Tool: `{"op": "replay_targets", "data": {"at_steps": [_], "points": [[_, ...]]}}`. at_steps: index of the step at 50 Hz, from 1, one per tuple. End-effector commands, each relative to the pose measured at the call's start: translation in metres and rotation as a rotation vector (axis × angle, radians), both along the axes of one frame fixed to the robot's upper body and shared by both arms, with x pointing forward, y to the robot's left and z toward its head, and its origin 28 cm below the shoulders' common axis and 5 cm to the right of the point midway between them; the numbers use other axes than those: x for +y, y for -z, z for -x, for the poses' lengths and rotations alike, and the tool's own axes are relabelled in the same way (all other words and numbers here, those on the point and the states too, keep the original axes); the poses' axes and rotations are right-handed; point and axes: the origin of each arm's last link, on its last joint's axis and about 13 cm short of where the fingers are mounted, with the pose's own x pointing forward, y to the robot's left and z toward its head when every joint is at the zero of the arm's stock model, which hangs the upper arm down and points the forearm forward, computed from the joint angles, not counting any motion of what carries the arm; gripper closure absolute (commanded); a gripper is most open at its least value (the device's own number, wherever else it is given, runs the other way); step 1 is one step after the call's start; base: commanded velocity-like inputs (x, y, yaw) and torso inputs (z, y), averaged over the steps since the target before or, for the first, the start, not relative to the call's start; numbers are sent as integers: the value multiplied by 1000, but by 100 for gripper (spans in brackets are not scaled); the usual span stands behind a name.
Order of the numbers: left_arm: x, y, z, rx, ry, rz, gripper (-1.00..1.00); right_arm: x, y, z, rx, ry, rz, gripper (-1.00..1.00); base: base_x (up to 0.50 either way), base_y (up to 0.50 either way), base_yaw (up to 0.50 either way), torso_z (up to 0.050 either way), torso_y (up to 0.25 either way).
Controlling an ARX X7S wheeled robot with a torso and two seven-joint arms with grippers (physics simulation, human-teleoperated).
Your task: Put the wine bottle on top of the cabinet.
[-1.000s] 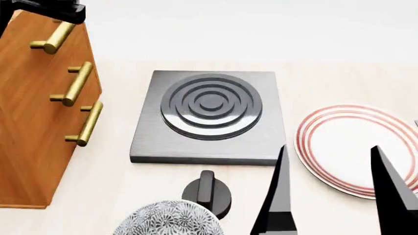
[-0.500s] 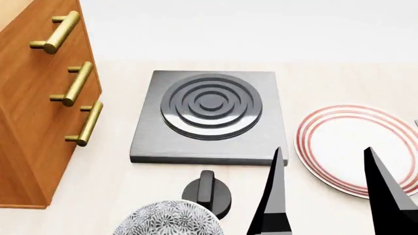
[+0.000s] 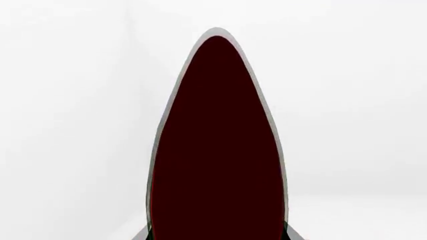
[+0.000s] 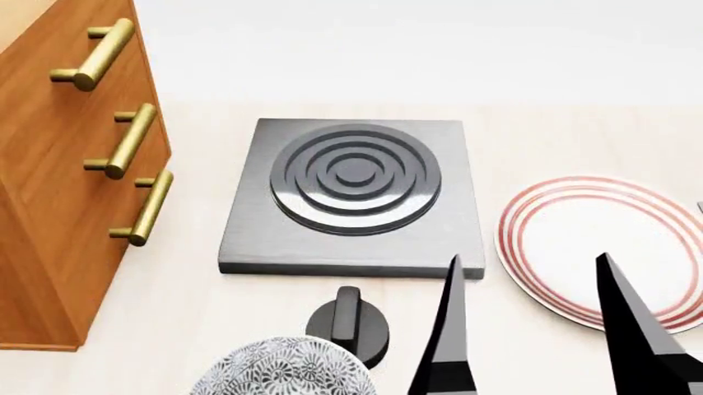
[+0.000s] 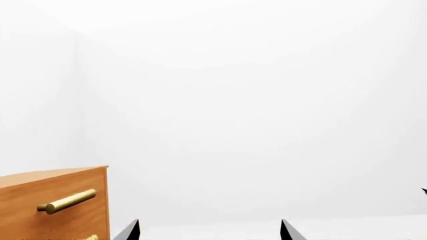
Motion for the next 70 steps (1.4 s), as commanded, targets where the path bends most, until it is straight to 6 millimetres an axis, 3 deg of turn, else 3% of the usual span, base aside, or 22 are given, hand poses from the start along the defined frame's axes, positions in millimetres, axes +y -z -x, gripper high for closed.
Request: {"op": "replay_targets", "data": {"at_steps": [1, 19, 40, 70], "points": [[10, -4, -1, -71, 52, 170, 100, 2, 4, -2, 13, -9, 4, -100, 0, 0, 0, 0, 0], [11, -6, 1, -70, 61, 205, 100, 3, 7, -3, 25, -17, 3, -100, 0, 0, 0, 0, 1], [-7, 3, -16, 60, 77, 175, 100, 3, 7, -3, 24, -18, 1, -100, 0, 0, 0, 0, 1], [-9, 72, -29, 169, 72, 201, 100, 3, 6, -3, 21, -13, 5, -100, 0, 0, 0, 0, 1]]}}
